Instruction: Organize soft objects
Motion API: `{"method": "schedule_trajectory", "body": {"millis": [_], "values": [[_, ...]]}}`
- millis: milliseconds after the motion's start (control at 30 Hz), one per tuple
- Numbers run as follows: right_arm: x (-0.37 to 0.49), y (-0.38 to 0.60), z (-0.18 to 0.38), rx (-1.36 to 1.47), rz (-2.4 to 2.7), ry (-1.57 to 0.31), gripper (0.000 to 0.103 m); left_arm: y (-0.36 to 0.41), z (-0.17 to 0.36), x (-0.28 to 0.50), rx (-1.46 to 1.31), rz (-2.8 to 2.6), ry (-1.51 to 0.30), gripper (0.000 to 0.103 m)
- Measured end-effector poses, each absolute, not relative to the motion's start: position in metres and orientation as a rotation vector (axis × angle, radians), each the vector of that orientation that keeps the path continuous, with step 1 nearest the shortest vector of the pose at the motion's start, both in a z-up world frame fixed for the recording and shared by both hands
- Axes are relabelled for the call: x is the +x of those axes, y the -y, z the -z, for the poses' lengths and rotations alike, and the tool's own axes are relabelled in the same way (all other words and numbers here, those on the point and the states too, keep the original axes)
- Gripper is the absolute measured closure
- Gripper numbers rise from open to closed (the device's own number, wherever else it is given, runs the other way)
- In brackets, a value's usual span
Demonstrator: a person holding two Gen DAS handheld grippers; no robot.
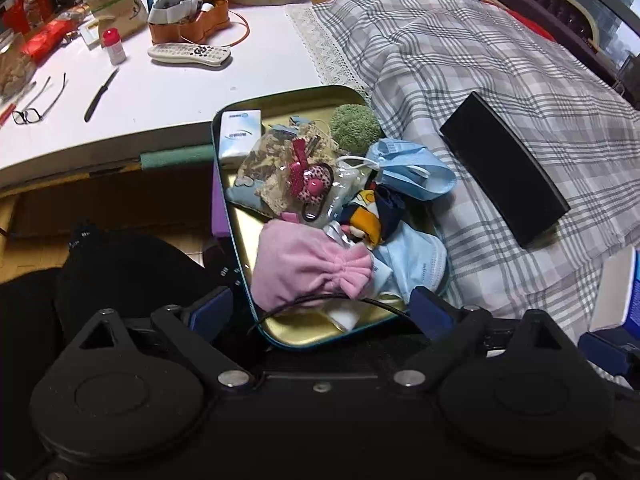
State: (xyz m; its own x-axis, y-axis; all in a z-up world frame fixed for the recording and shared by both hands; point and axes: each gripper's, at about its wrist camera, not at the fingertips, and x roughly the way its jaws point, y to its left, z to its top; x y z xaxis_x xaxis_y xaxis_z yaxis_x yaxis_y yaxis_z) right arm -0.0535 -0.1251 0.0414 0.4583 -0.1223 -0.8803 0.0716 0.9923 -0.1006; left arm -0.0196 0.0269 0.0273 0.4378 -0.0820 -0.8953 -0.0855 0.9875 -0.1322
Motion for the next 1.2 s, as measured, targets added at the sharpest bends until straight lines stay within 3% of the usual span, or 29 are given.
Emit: {"method": "schedule_trajectory", "body": {"millis": [1200], "values": [[-0.0506,0.1262,-0.0394,-0.018,0.114,-1.081,0.047,-0.0189,-0.0249,-0.0237,-0.149,-0.024,-1.106,0.011]]}}
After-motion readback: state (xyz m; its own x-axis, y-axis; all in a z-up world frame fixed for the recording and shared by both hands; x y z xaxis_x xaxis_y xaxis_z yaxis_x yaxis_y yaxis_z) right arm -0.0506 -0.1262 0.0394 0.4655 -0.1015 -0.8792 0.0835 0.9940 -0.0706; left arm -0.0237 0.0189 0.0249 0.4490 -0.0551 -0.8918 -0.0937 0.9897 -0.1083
